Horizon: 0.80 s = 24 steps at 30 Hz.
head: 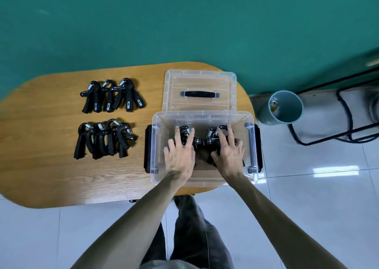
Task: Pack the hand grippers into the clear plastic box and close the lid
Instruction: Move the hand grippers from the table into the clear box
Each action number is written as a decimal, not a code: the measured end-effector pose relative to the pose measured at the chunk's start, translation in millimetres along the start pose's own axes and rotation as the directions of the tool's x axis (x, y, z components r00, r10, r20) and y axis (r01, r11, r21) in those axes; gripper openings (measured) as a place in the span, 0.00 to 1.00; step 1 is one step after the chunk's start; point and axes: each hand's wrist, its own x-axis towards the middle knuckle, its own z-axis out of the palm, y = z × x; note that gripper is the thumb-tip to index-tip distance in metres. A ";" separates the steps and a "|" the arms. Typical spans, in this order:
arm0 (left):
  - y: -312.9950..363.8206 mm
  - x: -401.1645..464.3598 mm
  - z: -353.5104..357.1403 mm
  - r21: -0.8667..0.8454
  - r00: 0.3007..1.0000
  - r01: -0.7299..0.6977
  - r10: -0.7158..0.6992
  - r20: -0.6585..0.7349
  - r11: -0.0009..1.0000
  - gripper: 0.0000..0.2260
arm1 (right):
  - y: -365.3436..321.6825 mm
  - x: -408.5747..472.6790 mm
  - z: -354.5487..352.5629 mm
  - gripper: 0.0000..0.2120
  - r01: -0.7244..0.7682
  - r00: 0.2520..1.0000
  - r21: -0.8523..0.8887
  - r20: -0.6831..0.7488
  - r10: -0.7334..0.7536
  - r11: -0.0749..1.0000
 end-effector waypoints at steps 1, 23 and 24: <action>0.9 2.1 5.5 0.005 1.000 0.008 -0.008 0.005 1.000 0.28 | 4.2 4.9 3.0 0.38 -0.003 1.000 -0.003 0.027 0.003 1.000; -8.9 24.8 54.7 0.024 0.977 0.062 -0.066 0.203 0.998 0.31 | 20.7 36.2 52.7 0.42 0.122 0.964 -0.065 0.247 -0.103 0.990; -9.2 23.9 53.6 0.025 0.978 0.055 -0.059 0.201 0.998 0.31 | 20.8 36.3 52.9 0.40 0.119 0.963 -0.064 0.252 -0.099 0.991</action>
